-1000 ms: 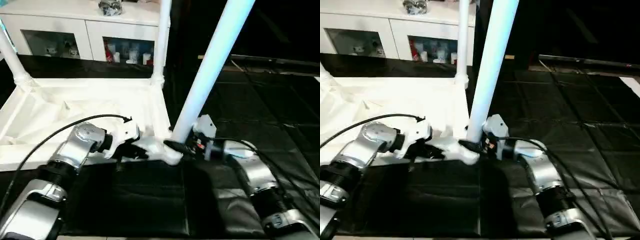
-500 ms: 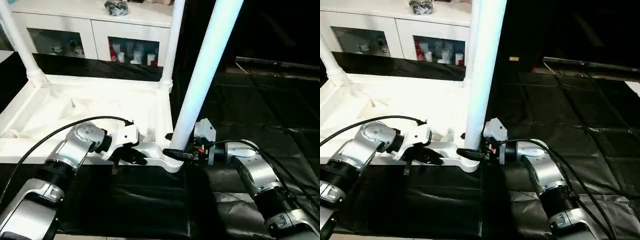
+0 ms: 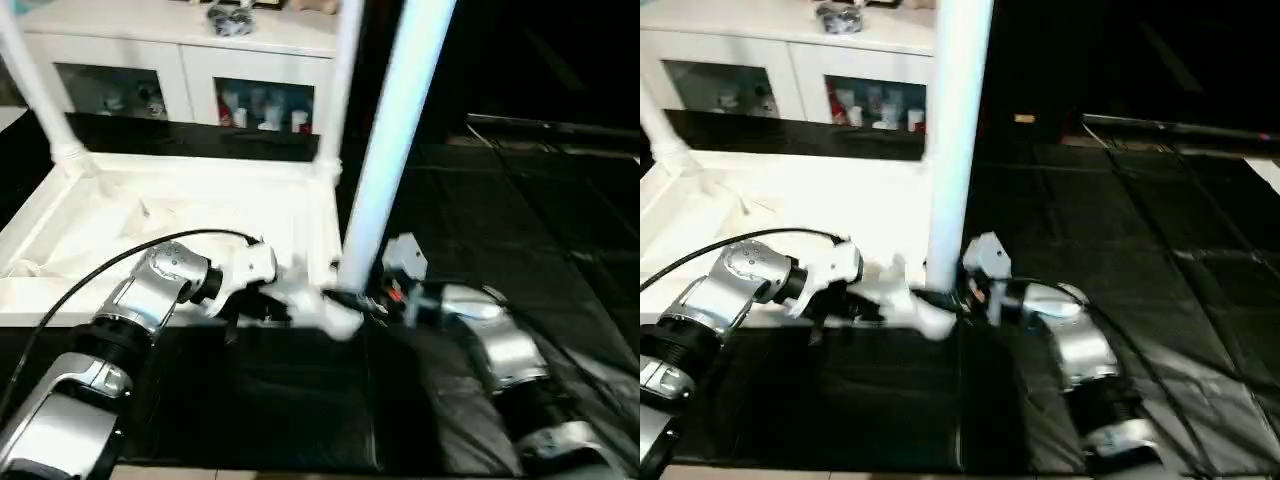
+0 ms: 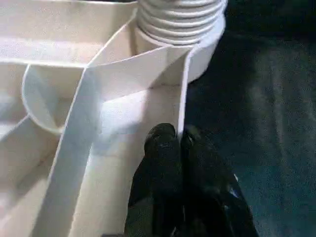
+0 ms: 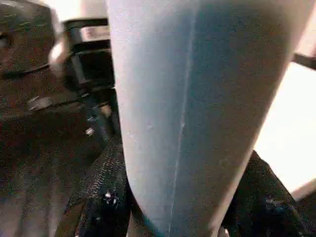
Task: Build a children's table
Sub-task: Rotate leg to tighten
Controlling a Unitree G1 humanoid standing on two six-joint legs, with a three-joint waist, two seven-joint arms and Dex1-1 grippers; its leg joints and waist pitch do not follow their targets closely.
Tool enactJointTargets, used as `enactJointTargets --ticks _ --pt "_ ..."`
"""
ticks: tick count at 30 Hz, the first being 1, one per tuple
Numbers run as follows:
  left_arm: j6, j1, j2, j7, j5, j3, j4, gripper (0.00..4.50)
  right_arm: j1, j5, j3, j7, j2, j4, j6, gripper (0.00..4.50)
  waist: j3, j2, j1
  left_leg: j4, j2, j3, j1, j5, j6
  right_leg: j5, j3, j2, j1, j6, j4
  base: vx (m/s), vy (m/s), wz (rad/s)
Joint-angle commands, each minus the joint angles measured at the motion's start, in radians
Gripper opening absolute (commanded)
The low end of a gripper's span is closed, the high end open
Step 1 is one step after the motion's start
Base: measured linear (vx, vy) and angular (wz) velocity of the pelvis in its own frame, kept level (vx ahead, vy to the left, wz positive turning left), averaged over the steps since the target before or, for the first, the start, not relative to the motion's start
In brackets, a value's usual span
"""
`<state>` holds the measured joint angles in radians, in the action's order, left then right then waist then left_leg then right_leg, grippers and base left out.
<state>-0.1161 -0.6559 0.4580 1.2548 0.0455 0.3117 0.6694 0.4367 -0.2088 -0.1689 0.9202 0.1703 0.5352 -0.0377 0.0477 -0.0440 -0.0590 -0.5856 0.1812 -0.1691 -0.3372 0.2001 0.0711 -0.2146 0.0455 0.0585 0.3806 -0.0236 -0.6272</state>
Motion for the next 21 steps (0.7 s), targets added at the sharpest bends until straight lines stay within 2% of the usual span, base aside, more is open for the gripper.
enactJointTargets --ticks 1,2,5,6,9,10,11,12,13,15,18,21 --pt "-0.114 0.015 -0.042 -0.218 -0.037 -0.104 -0.106 0.0 -0.035 0.056 -0.017 -0.12 -0.034 0.132 0.036 1.91 -0.036 0.017 -0.002 0.089 0.057 0.028 0.003 0.354 0.038 -0.433 -0.053 0.1 -0.023 -0.18 0.106 0.0 0.0 0.0" --pt "-0.134 0.025 -0.048 -0.233 -0.038 -0.109 -0.127 0.0 -0.028 0.053 -0.005 -0.144 -0.04 0.145 0.036 1.91 -0.037 0.013 0.003 0.091 0.061 0.03 0.003 0.354 0.043 -0.43 -0.053 0.1 -0.023 -0.181 0.102 0.0 0.0 0.0" --pt "-0.232 0.074 -0.079 -0.296 -0.036 -0.129 -0.237 0.0 0.02 0.044 0.043 -0.261 -0.071 0.213 0.046 1.91 -0.038 0.015 0.017 0.095 0.058 0.034 -0.008 0.349 0.039 -0.429 -0.048 0.096 -0.027 -0.174 0.102 0.0 0.0 0.0" --pt "-0.277 0.095 -0.096 -0.314 -0.034 -0.133 -0.287 0.0 0.047 0.045 0.057 -0.309 -0.086 0.249 0.053 1.91 -0.038 0.013 0.019 0.091 0.054 0.029 -0.009 0.336 0.029 -0.414 -0.05 0.093 -0.025 -0.17 0.107 0.0 0.0 0.0" --pt "-0.379 0.137 -0.151 -0.37 -0.013 -0.132 -0.403 0.0 0.122 0.044 0.092 -0.434 -0.127 0.35 0.076 1.91 -0.039 0.01 0.028 0.089 0.054 0.025 -0.014 0.289 0.015 -0.347 -0.053 0.095 -0.028 -0.198 0.1 0.0 0.0 0.0" --pt "-0.401 0.146 -0.169 -0.385 -0.002 -0.121 -0.431 0.0 0.143 0.048 0.098 -0.466 -0.139 0.379 0.082 1.91 -0.041 0.006 0.029 0.085 0.051 0.023 -0.015 0.269 0.01 -0.345 -0.051 0.091 -0.029 -0.19 0.102 0.0 0.0 0.0" --pt "-0.414 0.153 -0.182 -0.392 0.005 -0.107 -0.45 0.0 0.158 0.055 0.099 -0.485 -0.147 0.399 0.086 1.91 -0.043 0.009 0.029 0.085 0.052 0.023 -0.014 0.259 0.009 -0.33 -0.052 0.092 -0.028 -0.192 0.099 0.0 0.0 0.0" --pt "-0.417 0.154 -0.184 -0.393 0.006 -0.105 -0.454 0.0 0.16 0.057 0.099 -0.489 -0.149 0.402 0.086 1.91 -0.043 0.011 0.027 0.083 0.052 0.02 -0.011 0.248 0.005 -0.293 -0.053 0.089 -0.025 -0.197 0.099 0.0 0.0 0.0" --pt "-0.431 0.156 -0.201 -0.412 0.01 -0.094 -0.462 0.0 0.169 0.077 0.086 -0.491 -0.155 0.411 0.088 1.91 -0.044 0.003 0.028 0.082 0.051 0.017 -0.012 0.242 0.0 -0.275 -0.053 0.087 -0.025 -0.197 0.099 0.0 0.0 0.0" --pt "-0.434 0.153 -0.207 -0.45 0.025 -0.083 -0.456 0.0 0.172 0.093 0.077 -0.486 -0.159 0.417 0.085 1.91 -0.047 0.003 0.021 0.079 0.048 0.013 -0.01 0.195 -0.021 -0.188 -0.052 0.083 -0.029 -0.208 0.092 0.0 0.0 0.0" --pt "-0.419 0.138 -0.198 -0.482 0.057 -0.066 -0.419 0.0 0.164 0.095 0.069 -0.478 -0.159 0.414 0.088 1.91 -0.048 0.003 0.018 0.08 0.049 0.012 -0.01 0.172 -0.029 -0.151 -0.051 0.083 -0.032 -0.211 0.089 0.0 0.0 0.0" --pt "-0.438 0.138 -0.192 -0.496 0.063 -0.06 -0.425 0.0 0.161 0.101 0.065 -0.477 -0.161 0.428 0.083 1.91 -0.044 0.006 0.02 0.084 0.051 0.014 -0.009 0.21 -0.018 -0.205 -0.049 0.084 -0.03 -0.206 0.095 0.0 0.0 0.0"
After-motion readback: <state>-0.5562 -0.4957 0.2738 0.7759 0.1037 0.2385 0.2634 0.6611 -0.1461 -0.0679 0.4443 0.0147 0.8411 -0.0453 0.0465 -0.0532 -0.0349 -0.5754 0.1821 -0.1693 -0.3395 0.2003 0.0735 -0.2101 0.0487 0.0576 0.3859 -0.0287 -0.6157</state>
